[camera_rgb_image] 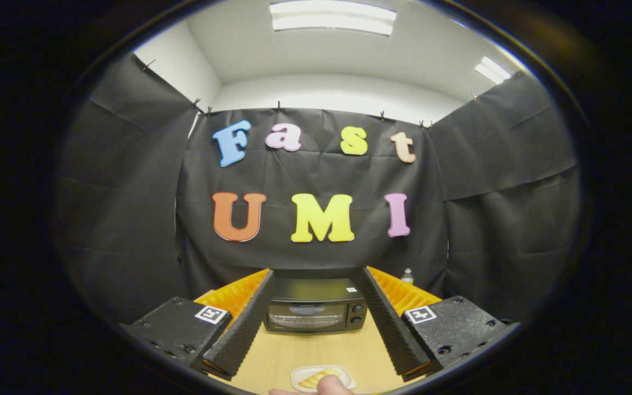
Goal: Open the toaster oven, put the food inside, and close the toaster oven door.
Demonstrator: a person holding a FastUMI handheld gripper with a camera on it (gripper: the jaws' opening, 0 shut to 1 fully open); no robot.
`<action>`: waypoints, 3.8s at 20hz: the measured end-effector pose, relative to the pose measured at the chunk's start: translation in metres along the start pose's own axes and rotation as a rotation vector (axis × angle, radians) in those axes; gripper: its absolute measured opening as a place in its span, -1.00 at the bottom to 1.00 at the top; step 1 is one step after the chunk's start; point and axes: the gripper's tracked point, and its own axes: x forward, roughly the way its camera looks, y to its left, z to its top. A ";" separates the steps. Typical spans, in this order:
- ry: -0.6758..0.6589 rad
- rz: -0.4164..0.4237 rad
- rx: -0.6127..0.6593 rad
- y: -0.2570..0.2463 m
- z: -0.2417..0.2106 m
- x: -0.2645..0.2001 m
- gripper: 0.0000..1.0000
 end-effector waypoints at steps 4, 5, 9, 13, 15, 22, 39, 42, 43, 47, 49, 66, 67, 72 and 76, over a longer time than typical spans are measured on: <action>0.010 0.002 0.035 -0.017 -0.015 0.013 1.00; 0.019 -0.001 0.036 -0.022 -0.019 0.019 1.00; 0.048 0.029 0.014 -0.027 -0.036 0.052 1.00; 0.056 0.030 0.034 -0.032 -0.045 0.100 1.00; 0.063 0.058 0.039 -0.028 -0.045 0.125 1.00; 0.040 0.082 -0.001 -0.006 -0.053 0.207 1.00; 0.395 0.095 -0.004 0.016 -0.256 0.302 1.00; 0.381 0.101 -0.022 0.017 -0.252 0.300 0.99; 0.378 0.102 -0.027 0.017 -0.252 0.301 1.00; 0.395 0.132 -0.010 0.016 -0.257 0.287 1.00; 0.416 0.158 0.035 0.014 -0.261 0.272 1.00; 0.756 0.141 -0.050 0.003 -0.298 0.195 0.99; 0.776 0.144 -0.054 0.004 -0.300 0.189 0.99; 0.819 0.154 -0.076 0.004 -0.310 0.175 0.99; 0.888 0.160 -0.038 0.004 -0.323 0.162 0.99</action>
